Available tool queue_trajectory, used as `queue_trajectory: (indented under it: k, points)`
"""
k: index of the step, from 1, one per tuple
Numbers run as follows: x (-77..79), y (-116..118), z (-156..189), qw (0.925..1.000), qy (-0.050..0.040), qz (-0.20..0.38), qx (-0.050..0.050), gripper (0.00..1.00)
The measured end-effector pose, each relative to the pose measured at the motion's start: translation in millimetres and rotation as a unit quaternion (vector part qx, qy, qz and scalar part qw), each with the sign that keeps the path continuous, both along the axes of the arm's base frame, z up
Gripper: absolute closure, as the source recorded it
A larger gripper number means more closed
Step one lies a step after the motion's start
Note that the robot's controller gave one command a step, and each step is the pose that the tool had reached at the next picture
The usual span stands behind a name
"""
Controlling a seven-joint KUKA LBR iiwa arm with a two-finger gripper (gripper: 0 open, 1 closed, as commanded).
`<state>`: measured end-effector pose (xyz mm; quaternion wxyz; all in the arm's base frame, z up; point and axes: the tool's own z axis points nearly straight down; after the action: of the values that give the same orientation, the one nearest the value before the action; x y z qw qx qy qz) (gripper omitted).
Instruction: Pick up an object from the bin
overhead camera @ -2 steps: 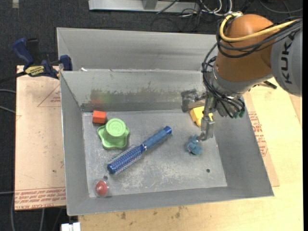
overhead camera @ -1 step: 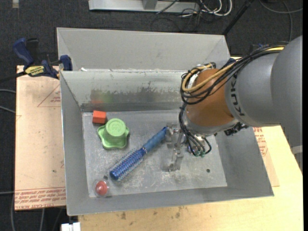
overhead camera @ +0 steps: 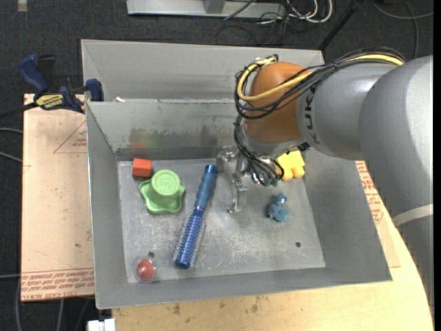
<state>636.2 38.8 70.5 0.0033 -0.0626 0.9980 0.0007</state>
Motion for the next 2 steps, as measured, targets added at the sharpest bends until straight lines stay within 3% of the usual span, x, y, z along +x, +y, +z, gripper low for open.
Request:
queue_trajectory:
  k: [1,2]
  points:
    - [-27.8,-62.3,102.4,0.998,-0.0022,0.063,-0.002,0.0]
    - [-69.4,-117.3,61.4,0.9983,0.0053,0.058,-0.001,0.0]
